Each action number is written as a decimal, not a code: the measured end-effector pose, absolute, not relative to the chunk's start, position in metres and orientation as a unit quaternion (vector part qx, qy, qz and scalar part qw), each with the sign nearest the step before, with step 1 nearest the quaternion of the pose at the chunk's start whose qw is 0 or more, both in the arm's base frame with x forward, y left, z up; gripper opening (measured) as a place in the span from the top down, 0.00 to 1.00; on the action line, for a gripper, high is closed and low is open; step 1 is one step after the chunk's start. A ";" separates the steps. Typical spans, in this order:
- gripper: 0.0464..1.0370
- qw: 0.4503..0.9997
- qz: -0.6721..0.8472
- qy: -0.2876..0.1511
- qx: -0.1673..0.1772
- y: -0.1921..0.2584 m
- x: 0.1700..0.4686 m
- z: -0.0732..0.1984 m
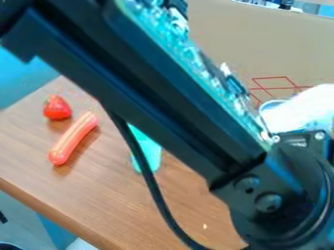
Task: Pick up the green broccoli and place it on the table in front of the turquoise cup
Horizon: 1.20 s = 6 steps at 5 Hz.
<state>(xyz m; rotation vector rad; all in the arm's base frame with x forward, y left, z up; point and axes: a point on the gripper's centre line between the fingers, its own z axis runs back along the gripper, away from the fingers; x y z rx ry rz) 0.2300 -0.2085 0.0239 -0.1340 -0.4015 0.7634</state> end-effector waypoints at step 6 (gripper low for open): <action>0.76 0.960 0.235 -0.122 -0.092 -0.192 0.219 0.056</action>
